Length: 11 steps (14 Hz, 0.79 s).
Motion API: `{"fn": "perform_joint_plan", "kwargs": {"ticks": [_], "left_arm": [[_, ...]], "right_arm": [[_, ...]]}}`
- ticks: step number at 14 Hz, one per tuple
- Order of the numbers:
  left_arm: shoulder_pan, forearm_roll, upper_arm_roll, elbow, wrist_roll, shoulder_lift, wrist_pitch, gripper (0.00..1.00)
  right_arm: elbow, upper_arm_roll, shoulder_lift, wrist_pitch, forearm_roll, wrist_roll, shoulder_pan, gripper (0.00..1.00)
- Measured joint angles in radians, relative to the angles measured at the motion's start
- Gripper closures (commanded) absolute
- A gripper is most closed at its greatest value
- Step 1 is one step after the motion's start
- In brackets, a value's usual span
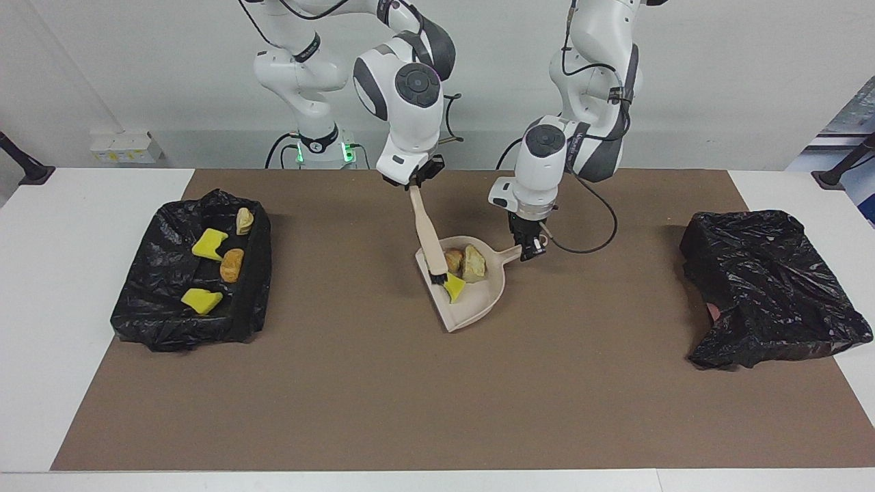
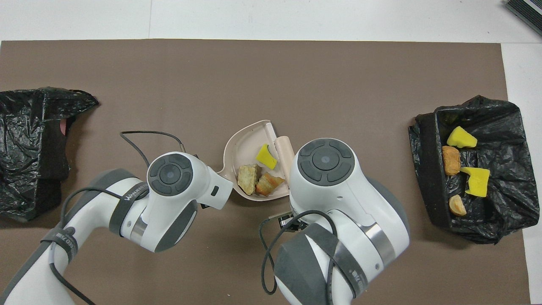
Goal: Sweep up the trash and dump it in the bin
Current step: 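Brush the sponge piece into the dustpan held by the left gripper, then carry the dustpan with the left gripper over the farther black bag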
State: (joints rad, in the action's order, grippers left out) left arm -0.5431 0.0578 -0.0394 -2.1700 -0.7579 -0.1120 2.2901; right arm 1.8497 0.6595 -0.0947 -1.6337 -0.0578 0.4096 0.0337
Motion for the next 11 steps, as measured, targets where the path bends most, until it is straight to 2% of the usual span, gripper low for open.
{"fn": "perform_joint_plan", "kwargs": {"ticks": [2,5,7,11], "left_arm": [[0.054,0.000,-0.003,0.027,-0.053,-0.012,-0.007,1.00],[0.128,-0.005,-0.005,0.101,-0.145,-0.029,-0.068,1.00],[0.180,-0.015,-0.006,0.183,-0.196,-0.055,-0.128,1.00],[0.292,-0.025,-0.006,0.316,-0.350,-0.095,-0.230,1.00]], "right_arm": [[0.018,0.001,0.009,-0.036,-0.005,0.105,-0.016,1.00],[0.115,0.003,0.060,-0.187,-0.105,0.185,-0.054,1.00],[0.186,0.004,0.099,-0.248,-0.134,0.250,-0.112,1.00],[0.270,0.006,0.104,-0.337,-0.136,0.385,-0.233,1.00]]}}
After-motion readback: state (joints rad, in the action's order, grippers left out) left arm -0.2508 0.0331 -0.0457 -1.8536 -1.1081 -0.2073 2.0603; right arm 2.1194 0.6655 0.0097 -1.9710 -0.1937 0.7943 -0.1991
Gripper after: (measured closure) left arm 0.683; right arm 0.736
